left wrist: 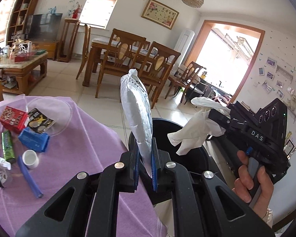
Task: Collect trash
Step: 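Carry both items over the bin and open both tools to drop them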
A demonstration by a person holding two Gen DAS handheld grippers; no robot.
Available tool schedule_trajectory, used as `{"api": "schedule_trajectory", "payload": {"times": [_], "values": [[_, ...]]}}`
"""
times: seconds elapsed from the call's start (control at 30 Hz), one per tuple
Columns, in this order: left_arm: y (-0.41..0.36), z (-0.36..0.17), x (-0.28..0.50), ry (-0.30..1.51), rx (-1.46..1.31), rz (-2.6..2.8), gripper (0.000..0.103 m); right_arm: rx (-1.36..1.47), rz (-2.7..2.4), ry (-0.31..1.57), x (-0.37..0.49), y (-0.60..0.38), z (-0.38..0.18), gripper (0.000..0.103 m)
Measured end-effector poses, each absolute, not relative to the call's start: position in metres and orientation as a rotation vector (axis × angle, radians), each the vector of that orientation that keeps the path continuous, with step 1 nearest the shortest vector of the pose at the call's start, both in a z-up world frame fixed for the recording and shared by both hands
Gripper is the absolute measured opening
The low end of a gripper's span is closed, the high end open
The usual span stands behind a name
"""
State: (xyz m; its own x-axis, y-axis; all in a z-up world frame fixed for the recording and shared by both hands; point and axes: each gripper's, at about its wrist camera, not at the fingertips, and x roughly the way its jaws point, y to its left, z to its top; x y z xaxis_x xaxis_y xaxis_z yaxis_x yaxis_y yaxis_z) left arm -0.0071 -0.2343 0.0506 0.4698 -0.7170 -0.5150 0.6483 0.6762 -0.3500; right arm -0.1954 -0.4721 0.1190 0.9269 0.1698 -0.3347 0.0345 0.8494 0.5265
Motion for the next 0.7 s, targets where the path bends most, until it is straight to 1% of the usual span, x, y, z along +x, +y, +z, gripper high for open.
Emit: {"api": "schedule_trajectory", "payload": {"times": [0.17,0.47,0.7], "values": [[-0.270,0.037,-0.008,0.721,-0.078,-0.886,0.011,0.573,0.004,0.391,-0.202,-0.491,0.105,0.009],[-0.329,-0.003,-0.006,0.832,-0.022,-0.954,0.011,0.605,-0.117,0.463,-0.190,-0.514,0.063,0.009],[-0.352,-0.021,-0.003,0.890,0.027,-0.962,0.011,0.640,-0.163,0.505,-0.186,-0.533,0.031,0.009]]}}
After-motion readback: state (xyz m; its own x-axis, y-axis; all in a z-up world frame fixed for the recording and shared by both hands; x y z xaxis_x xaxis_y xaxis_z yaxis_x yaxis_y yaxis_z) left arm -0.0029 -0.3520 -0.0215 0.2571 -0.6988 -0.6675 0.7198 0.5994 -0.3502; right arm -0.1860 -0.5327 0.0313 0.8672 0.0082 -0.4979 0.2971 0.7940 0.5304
